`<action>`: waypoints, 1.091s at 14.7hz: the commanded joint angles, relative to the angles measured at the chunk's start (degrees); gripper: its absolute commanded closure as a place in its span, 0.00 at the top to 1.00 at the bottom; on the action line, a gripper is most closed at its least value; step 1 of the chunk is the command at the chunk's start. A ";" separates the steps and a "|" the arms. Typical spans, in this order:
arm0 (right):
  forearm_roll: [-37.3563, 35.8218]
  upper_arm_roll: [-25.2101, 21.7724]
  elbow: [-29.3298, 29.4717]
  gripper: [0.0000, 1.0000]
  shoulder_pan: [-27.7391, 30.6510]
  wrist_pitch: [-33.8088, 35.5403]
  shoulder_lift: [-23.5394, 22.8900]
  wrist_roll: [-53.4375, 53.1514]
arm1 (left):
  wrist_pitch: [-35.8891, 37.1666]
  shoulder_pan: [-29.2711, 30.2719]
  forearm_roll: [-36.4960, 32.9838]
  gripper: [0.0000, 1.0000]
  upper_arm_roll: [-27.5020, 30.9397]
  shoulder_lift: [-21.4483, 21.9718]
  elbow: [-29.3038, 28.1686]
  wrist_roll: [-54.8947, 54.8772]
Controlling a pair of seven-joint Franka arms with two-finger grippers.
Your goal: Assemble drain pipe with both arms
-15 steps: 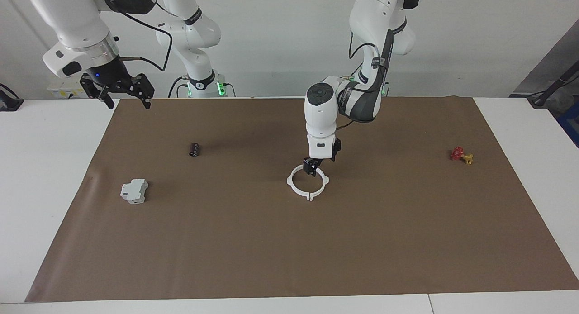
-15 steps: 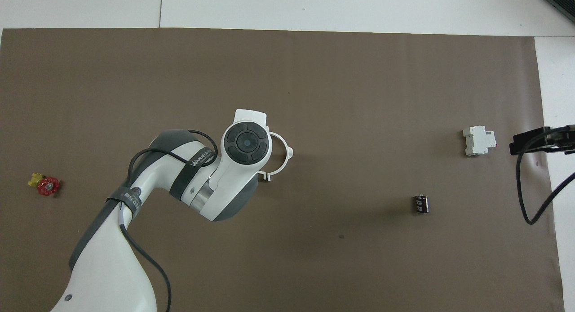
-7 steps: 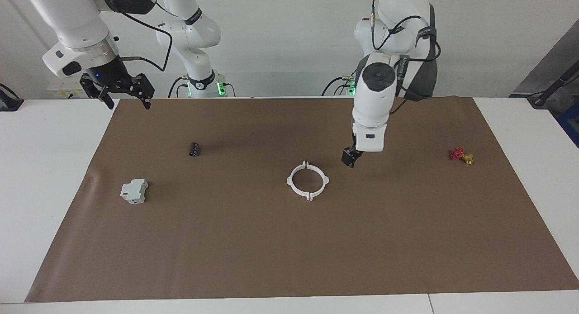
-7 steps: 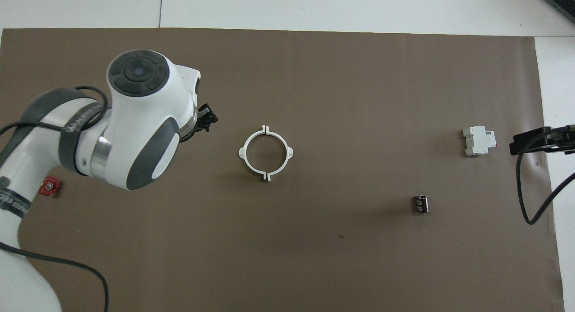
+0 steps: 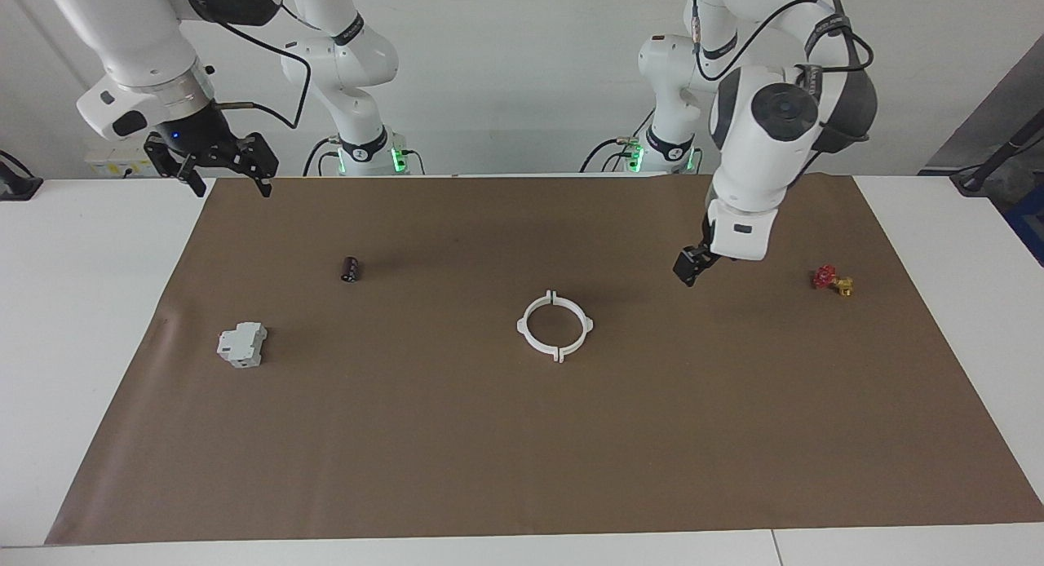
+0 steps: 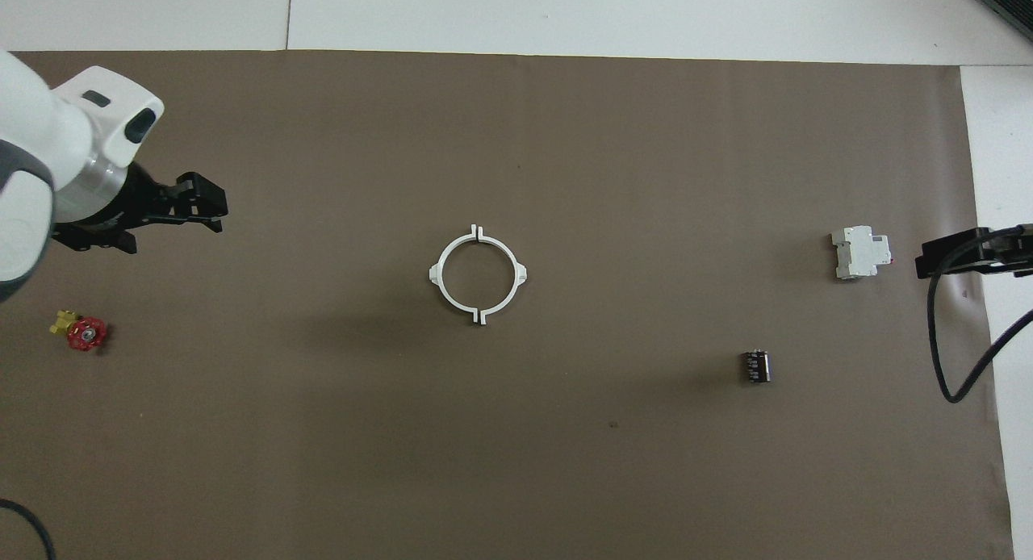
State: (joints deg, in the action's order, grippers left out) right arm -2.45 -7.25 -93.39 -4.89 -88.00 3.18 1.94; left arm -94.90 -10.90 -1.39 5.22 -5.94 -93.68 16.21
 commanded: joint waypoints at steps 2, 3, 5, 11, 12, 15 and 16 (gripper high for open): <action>-0.54 0.40 -1.88 1.00 0.32 -1.03 1.57 -0.53 | 2.44 5.09 1.47 1.00 -0.64 4.43 -0.98 -11.89; -0.54 0.40 -1.88 1.00 0.40 -1.03 1.57 -0.53 | 3.05 5.18 1.47 1.00 -0.65 5.05 -0.81 -11.99; -0.54 0.31 -1.88 1.00 0.40 -1.03 1.57 -0.62 | 6.38 4.66 1.30 1.00 -0.73 5.85 -0.10 -12.17; -0.54 0.31 -1.88 1.00 0.40 -1.03 1.57 -0.62 | 7.03 5.27 1.21 1.00 -0.30 9.80 -2.91 -23.86; -0.54 0.31 -1.88 1.00 0.40 -1.03 1.57 -0.62 | 6.32 5.19 1.21 1.00 0.66 9.98 -3.09 -23.95; -0.54 0.31 -1.88 1.00 0.32 -1.03 1.57 -0.62 | 2.12 4.40 1.47 1.00 1.11 9.98 -5.62 -22.46; -0.54 0.31 -1.88 1.00 0.32 -1.03 1.57 -0.53 | 0.35 4.22 1.47 1.00 0.85 9.98 -6.51 -21.15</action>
State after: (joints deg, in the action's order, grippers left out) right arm -2.45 -7.25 -93.39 -4.89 -88.00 3.18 1.94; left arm -90.25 -5.75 -0.65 6.07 2.45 -96.13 -6.42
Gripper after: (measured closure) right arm 0.000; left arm 0.000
